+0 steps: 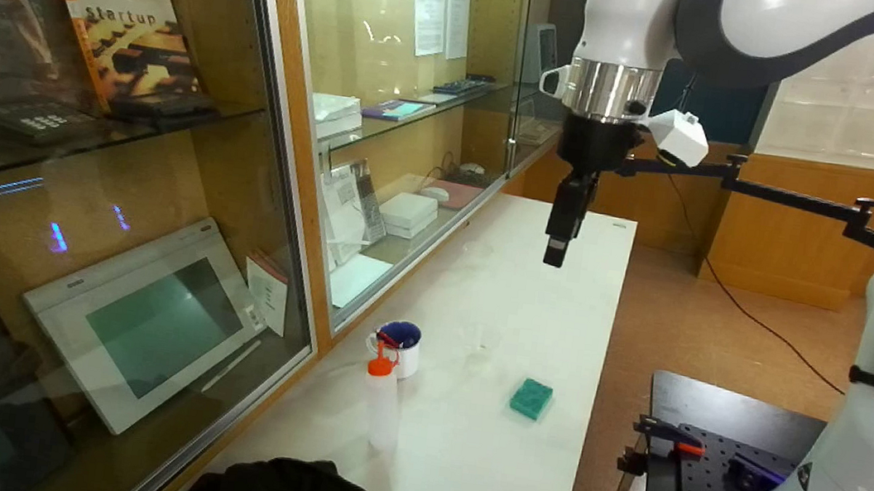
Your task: Uncover the bottle and put the lid on the table
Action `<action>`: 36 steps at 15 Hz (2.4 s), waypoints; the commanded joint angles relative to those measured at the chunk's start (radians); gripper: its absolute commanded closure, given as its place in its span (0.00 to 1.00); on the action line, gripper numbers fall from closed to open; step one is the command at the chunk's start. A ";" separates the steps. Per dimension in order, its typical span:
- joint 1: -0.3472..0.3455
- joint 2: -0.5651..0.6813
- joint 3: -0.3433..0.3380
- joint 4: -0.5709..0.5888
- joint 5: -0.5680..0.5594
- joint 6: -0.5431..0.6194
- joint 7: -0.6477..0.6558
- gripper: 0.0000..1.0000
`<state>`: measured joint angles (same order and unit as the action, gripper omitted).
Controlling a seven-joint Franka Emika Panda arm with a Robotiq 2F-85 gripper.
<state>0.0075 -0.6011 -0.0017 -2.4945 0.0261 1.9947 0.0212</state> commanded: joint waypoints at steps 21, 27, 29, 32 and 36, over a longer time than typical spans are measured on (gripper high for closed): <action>-0.003 0.759 0.003 0.291 0.038 0.667 0.112 0.00; -0.003 0.783 0.002 0.295 0.037 0.655 0.089 0.00; -0.004 0.798 0.014 0.293 0.064 0.700 0.069 0.00; 0.002 0.821 0.020 0.286 0.068 0.770 0.077 0.00; 0.011 0.857 0.023 0.272 0.068 0.858 0.097 0.00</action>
<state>0.0097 0.2362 0.0198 -2.2085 0.0835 2.7869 0.1059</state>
